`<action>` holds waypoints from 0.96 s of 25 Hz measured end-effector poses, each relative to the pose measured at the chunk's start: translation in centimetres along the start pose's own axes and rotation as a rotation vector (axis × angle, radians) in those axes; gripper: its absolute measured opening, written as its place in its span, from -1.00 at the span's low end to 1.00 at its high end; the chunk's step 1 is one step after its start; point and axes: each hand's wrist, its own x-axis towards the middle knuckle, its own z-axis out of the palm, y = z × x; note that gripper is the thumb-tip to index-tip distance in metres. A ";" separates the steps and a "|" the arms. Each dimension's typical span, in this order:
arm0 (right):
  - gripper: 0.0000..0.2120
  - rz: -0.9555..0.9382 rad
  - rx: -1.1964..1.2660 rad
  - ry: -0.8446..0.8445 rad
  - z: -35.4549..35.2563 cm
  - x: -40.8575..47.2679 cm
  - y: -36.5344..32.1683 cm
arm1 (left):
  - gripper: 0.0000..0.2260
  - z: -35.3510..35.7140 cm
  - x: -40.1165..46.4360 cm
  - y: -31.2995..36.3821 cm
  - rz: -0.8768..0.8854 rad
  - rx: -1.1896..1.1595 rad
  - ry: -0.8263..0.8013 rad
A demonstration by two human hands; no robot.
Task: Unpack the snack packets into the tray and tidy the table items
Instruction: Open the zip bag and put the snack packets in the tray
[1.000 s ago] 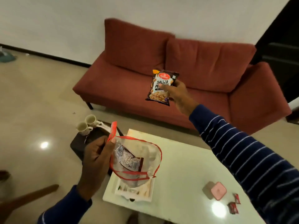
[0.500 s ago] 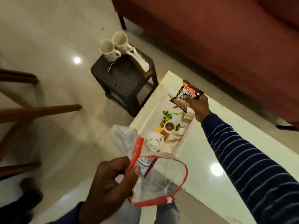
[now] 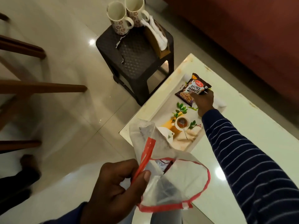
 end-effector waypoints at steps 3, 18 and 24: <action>-0.47 0.000 0.021 0.087 -2.1 -6.3 -3.0 | -0.70 0.4 0.6 2.9 0.018 -0.048 0.004; -0.69 -0.704 -1.073 -0.596 -14.8 -46.1 -19.3 | -0.79 -1.9 -7.7 22.7 0.212 -0.004 0.058; -0.70 -0.506 -0.923 -0.430 -14.3 -48.7 -16.4 | -0.86 -1.9 -10.0 25.1 0.134 -0.074 -0.012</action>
